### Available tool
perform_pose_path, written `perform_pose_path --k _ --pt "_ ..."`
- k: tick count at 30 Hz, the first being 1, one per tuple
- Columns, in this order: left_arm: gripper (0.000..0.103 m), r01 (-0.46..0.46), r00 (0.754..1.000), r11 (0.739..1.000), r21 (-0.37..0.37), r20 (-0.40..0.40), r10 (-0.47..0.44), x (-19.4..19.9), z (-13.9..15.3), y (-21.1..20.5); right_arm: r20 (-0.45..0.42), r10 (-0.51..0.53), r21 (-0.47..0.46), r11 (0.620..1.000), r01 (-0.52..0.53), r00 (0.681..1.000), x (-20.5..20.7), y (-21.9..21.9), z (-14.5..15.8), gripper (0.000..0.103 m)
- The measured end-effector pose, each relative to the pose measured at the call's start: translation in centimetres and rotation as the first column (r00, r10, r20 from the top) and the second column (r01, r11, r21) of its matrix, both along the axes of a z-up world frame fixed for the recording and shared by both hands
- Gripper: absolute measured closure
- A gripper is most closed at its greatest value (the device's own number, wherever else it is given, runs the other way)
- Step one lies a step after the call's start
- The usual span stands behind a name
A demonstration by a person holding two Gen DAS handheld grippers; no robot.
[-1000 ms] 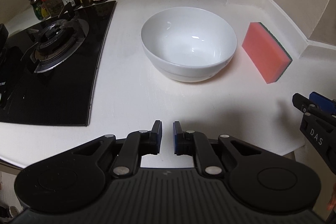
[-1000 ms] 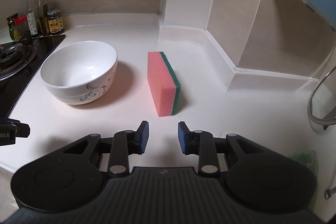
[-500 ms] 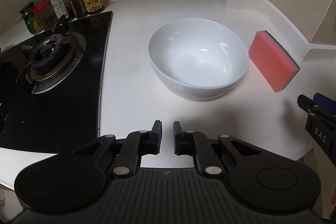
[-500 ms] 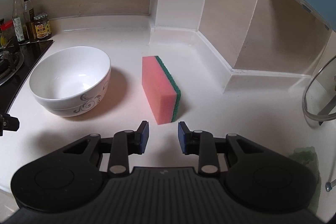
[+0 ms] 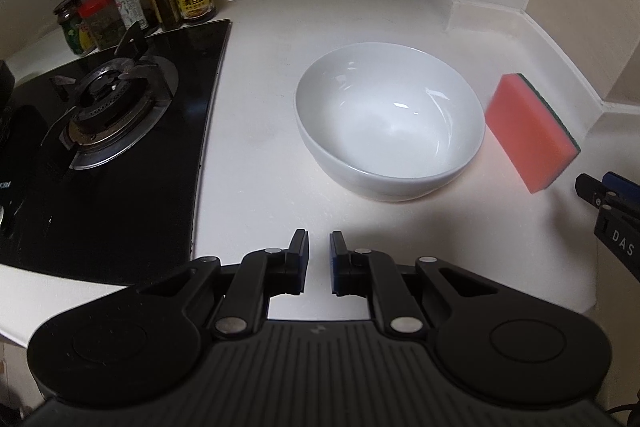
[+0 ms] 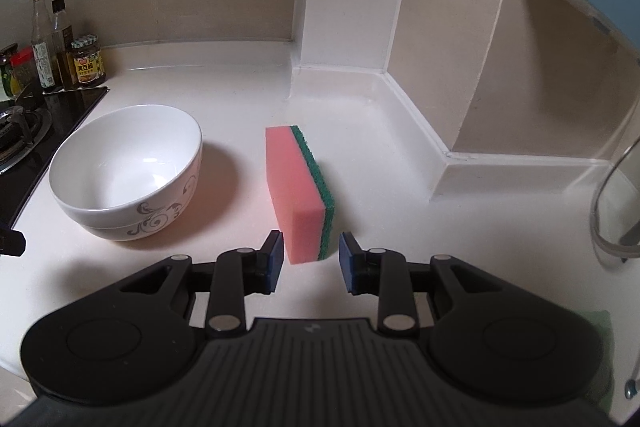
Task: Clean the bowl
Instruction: 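Approach the pink sponge with the right tool and close its fingers on it, then lift the pink sponge with the right tool while the left tool nears the bowl rim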
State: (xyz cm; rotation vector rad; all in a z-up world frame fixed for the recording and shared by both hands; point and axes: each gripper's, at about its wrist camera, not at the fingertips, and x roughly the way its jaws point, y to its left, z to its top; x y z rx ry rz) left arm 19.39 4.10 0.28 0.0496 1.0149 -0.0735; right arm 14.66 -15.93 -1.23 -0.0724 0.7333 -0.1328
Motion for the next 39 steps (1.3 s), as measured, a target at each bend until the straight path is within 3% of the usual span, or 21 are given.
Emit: perform_pose_path --k 21,32,39 --pt "0.092 -0.149 0.989 0.989 0.020 0.001 0.150 1.6 0.5 -0.6 -0.005 0.127 0.046 0.991 -0.126 0.992 3.5 -2.1 -1.8 0.077" --pt "0.092 -0.184 0.982 0.980 -0.072 0.040 0.187 3.2 2.1 1.4 0.015 0.158 0.061 0.986 -0.158 0.987 4.3 -2.7 -3.7 0.077" --pt "0.092 -0.183 0.982 0.973 -0.141 0.016 0.187 5.4 2.4 2.1 0.028 0.185 0.058 0.981 -0.186 0.982 4.3 -3.0 -3.8 0.077"
